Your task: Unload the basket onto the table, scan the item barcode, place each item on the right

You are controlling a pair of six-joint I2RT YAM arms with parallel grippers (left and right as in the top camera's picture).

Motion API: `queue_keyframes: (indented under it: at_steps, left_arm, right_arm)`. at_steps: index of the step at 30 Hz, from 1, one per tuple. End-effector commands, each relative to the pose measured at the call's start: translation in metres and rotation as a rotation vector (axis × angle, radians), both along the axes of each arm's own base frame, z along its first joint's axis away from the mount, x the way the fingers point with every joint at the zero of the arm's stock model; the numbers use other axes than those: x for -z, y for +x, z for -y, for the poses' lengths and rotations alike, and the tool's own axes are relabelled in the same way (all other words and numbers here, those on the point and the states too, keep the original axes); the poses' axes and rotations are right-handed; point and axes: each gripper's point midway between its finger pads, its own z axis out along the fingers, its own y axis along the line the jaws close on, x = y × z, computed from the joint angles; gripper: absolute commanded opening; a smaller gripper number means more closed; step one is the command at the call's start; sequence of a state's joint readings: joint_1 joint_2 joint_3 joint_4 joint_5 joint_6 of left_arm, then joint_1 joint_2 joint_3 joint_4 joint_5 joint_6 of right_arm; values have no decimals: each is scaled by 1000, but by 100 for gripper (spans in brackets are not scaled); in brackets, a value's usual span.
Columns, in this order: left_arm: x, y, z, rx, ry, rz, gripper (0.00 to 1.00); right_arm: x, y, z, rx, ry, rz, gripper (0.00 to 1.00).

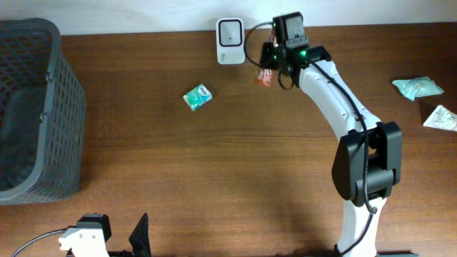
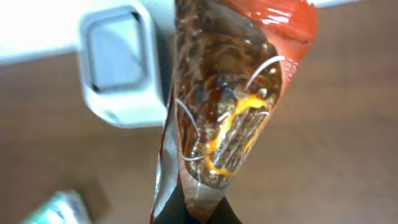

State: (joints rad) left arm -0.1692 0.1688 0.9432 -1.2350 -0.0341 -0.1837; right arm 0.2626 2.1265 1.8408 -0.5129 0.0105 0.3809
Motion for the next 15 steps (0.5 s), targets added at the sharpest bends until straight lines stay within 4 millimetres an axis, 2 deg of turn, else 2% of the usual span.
queue_keyframes:
  at_steps: [1,4,8,11,15]
  left_arm:
    - [0,0,-2,-10,-1,7,99]
    - [0,0,-2,-10,-1,7,99]
    - [0,0,-2,-10,-1,7,99]
    - [0,0,-2,-10,-1,7,99]
    - [0,0,-2,-10,-1,7,99]
  right_arm:
    - [-28,18,-27,-35,128,115,4]
    - [-50,28,-50,-69,159,225,4]
    - [-69,38,-60,-61,107,338,4]
    - [-71,46,-65,-70,89,355,4]
    - [-63,61,-70,-71,86,345,4]
